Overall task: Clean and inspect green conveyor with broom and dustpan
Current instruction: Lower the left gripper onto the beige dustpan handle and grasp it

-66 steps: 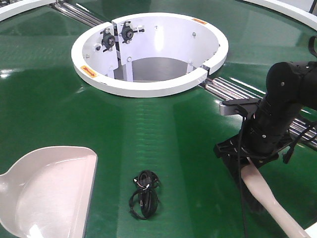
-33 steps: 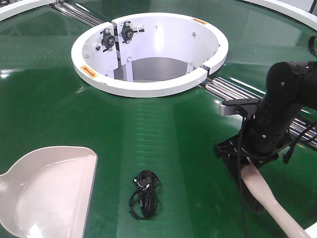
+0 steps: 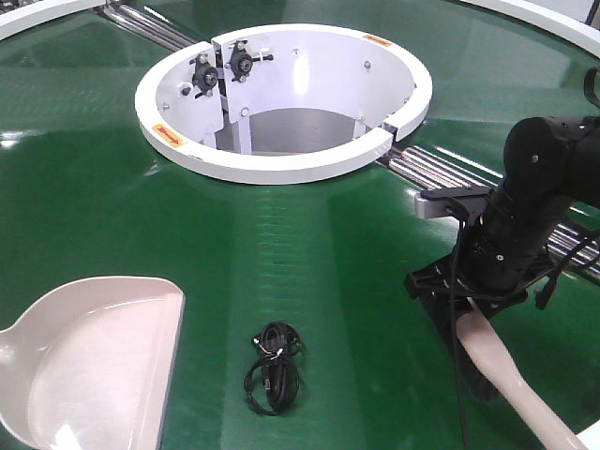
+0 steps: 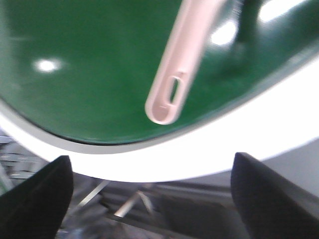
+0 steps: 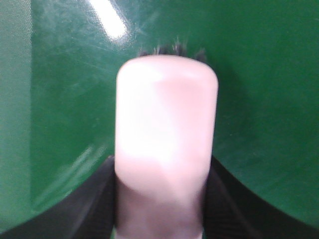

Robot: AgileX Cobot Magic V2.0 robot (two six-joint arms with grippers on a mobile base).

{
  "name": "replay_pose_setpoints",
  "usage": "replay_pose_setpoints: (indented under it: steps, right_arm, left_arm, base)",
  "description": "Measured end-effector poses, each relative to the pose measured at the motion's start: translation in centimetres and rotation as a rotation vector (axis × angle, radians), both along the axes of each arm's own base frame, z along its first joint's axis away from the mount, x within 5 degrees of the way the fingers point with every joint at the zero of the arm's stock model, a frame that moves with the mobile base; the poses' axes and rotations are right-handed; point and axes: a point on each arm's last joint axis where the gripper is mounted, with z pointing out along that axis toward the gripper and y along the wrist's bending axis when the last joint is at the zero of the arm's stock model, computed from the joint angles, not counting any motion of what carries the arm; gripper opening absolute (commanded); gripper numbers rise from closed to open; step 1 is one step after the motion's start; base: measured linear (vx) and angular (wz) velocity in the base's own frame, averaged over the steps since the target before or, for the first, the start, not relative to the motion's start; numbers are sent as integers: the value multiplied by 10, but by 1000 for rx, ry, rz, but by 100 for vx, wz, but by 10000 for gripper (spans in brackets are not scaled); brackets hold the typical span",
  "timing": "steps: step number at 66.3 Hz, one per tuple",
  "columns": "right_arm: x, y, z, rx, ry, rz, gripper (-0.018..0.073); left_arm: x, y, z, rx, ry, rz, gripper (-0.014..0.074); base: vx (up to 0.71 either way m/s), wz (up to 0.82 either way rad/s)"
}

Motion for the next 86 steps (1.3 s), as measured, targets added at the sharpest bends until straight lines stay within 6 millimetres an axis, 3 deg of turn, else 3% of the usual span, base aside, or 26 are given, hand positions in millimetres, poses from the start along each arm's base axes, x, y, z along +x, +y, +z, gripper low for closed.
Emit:
replay_pose_setpoints:
  steps: [16,30,50,73,86]
  right_arm:
    - [0,0,0,0,1,0,-8]
    - [0,0,0,0,1,0,-8]
    - [0,0,0,0,1,0,-8]
    - [0,0,0,0,1,0,-6]
    - [0,0,0,0,2,0,-6]
  left_arm:
    - [38,6,-7,87,220,24,589]
    - [73,12,-31,119,364,15,589]
    - [94,31,-68,107,528,63,589]
    - [112,33,-46,80,426,78,589]
    - [122,33,-53,40,447,85,589]
  base:
    - [0,0]
    - [0,0]
    - [0,0]
    - [0,0]
    - [0,0]
